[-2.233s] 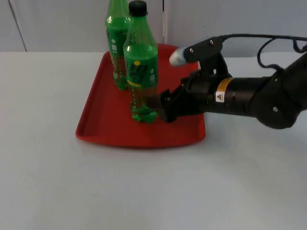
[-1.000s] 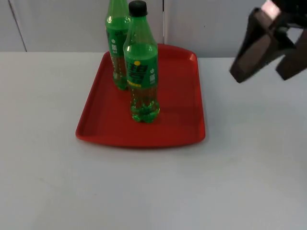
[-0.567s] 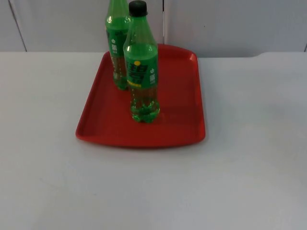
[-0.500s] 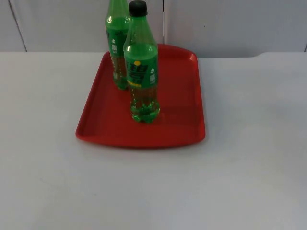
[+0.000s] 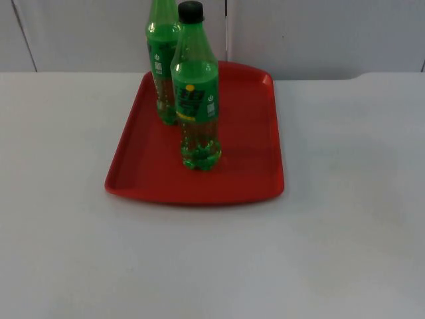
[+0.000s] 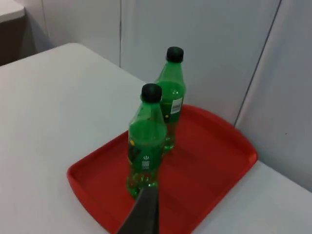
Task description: Place the bottle upright on the tray.
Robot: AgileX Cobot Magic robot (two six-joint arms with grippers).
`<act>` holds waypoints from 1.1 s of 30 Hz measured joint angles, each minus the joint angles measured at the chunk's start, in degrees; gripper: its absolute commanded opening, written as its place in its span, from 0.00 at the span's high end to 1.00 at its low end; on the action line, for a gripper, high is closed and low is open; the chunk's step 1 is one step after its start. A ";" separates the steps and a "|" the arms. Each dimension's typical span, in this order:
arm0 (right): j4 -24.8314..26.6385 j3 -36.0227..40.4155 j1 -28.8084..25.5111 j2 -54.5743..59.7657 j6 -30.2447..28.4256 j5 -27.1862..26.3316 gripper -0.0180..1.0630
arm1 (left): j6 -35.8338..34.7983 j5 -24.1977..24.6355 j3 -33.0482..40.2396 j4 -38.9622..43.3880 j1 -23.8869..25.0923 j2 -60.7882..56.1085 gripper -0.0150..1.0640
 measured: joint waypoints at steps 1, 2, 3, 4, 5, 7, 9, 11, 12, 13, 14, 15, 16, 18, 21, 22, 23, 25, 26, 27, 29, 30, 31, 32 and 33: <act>-0.26 1.20 0.00 -1.68 0.00 -0.12 0.19 | 0.00 0.00 0.00 0.00 0.00 0.00 0.01; -0.54 2.18 0.09 -4.07 0.00 -0.54 0.19 | 0.00 0.00 0.00 0.00 0.00 0.00 0.01; -0.63 4.24 0.22 -6.87 0.00 -1.35 0.19 | 0.00 0.00 0.00 0.00 0.00 0.00 0.01; -0.93 5.32 0.30 -9.08 -0.17 -2.01 0.19 | 0.00 0.00 0.00 0.00 0.00 0.00 0.01; -0.93 5.32 0.30 -9.08 -0.17 -2.01 0.19 | 0.00 0.00 0.00 0.00 0.00 0.00 0.01; -1.90 7.63 0.30 -13.12 -1.31 -3.07 0.19 | 0.00 0.00 0.00 0.00 0.00 0.00 0.01; -4.44 9.46 0.30 -16.96 -1.84 -3.54 0.19 | 0.00 0.00 0.00 0.00 0.00 0.00 0.01; -6.00 10.31 0.30 -19.07 -1.84 -3.78 0.19 | 0.00 0.00 0.00 0.00 0.00 0.00 0.01; -7.28 10.79 0.30 -20.35 -1.96 -3.93 0.19 | 0.00 0.00 0.00 0.00 0.00 0.00 0.01; -8.96 11.18 0.30 -21.46 -1.79 -3.93 0.19 | 0.00 0.00 0.00 0.00 0.00 0.00 0.01; -10.87 11.31 0.30 -22.51 -0.73 -3.93 0.19 | 0.00 0.00 0.00 0.00 0.00 0.00 0.01; -12.71 11.55 0.30 -23.59 1.19 -3.93 0.19 | 0.00 0.00 0.00 0.00 0.00 0.00 0.01; -14.50 11.66 0.30 -24.31 4.10 -3.93 0.19 | 0.00 0.00 0.00 0.00 0.00 0.00 0.01; -16.40 11.66 0.30 -25.06 7.33 -3.37 0.19 | 0.00 0.00 0.00 0.00 0.00 0.00 0.01; -21.99 11.66 0.30 -26.77 21.25 0.38 0.19 | 0.00 0.00 0.00 0.00 0.00 0.00 0.01; -21.99 11.66 0.30 -26.77 21.25 0.38 0.19 | 0.00 0.00 0.00 0.00 0.00 0.00 0.01; -24.45 11.66 0.30 -27.51 26.11 3.55 0.19 | 0.00 0.00 0.00 0.00 0.00 0.00 0.01; -26.57 11.66 0.30 -28.41 29.82 8.10 0.19 | 0.00 0.00 0.00 0.00 0.00 0.00 0.01; -26.80 11.68 0.30 -29.21 30.55 9.52 0.19 | 0.00 0.00 0.00 0.00 0.00 0.00 0.01; -26.80 11.68 0.30 -29.21 30.55 9.52 0.19 | 0.00 0.00 0.00 0.00 0.00 0.00 0.01; -27.08 11.78 0.30 -31.55 31.55 12.23 0.19 | 0.00 0.00 0.00 0.00 0.00 0.00 0.01; -27.16 11.78 0.30 -32.98 32.16 13.75 0.19 | 0.00 0.00 0.00 0.00 0.00 0.00 0.01; -27.16 11.78 0.30 -34.56 32.81 14.93 0.19 | 0.00 0.00 0.00 0.00 0.00 0.00 0.01; -27.16 11.78 0.30 -34.56 32.81 14.93 0.19 | 0.00 0.00 0.00 0.00 0.00 0.00 0.01; -27.30 11.78 0.30 -36.21 33.10 16.38 0.19 | 0.00 0.00 0.00 0.00 0.00 0.00 0.01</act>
